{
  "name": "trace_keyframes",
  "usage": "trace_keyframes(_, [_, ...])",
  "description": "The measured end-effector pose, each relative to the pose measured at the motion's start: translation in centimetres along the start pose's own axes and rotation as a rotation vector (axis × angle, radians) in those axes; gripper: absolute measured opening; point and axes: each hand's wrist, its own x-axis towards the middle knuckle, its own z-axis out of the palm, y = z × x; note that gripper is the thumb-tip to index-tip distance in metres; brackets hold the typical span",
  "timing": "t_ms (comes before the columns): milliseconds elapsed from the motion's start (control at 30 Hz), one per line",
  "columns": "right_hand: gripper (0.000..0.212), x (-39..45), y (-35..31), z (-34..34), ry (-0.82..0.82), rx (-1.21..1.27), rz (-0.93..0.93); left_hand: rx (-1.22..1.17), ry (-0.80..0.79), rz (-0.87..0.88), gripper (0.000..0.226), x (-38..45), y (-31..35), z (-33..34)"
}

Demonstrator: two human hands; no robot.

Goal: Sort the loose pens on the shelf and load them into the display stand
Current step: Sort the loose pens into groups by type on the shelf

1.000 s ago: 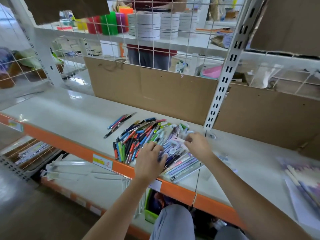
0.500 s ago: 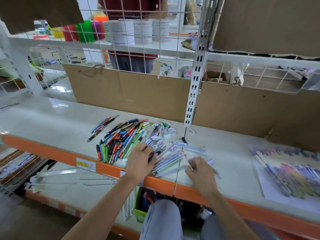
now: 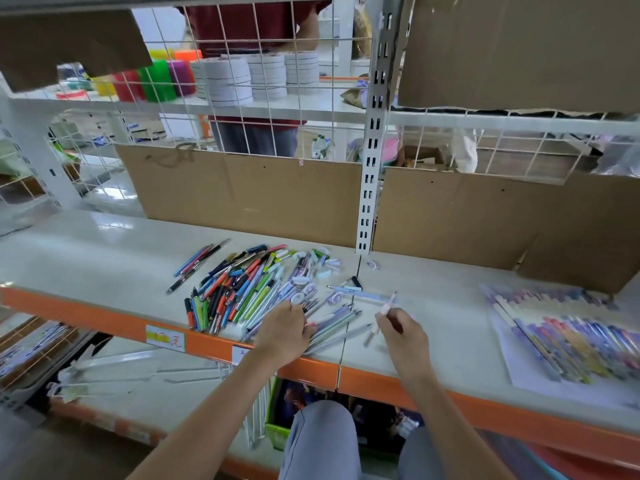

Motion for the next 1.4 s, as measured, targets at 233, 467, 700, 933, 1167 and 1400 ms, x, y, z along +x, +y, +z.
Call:
trace_keyframes(233, [0.015, -0.1, -1.9, -0.8, -0.093, 0.174, 0.029, -0.21, 0.156, 0.175, 0.027, -1.2, 0.5, -0.9])
trace_keyframes(467, [0.012, -1.0, -5.8, -2.6, -0.18, 0.453, -0.054, -0.438, 0.299, 0.304, 0.02, -1.6, 2.6, -3.1])
trace_keyframes(700, [0.012, -0.9, -6.4, -3.7, -0.121, 0.477, -0.067, -0.623, 0.236, 0.255, 0.021, -2.0, 3.2, -3.3])
trace_keyframes(933, [0.014, -1.7, -6.2, -2.7, -0.304, 0.405, -0.085, -0.733, 0.114, 0.314, 0.02, -2.7, 4.3, -3.8])
trace_keyframes(1167, [0.02, -2.1, -7.0, -0.5, -0.147, 0.568, -0.109, -0.814, 0.321, 0.199, 0.018, -2.5, 6.8, -2.8])
trace_keyframes(1400, [0.031, -0.9, -6.1, 0.1, 0.013, 0.455, 0.071, -0.564, 0.538, 0.217, 0.027, -1.9, 8.1, 0.8])
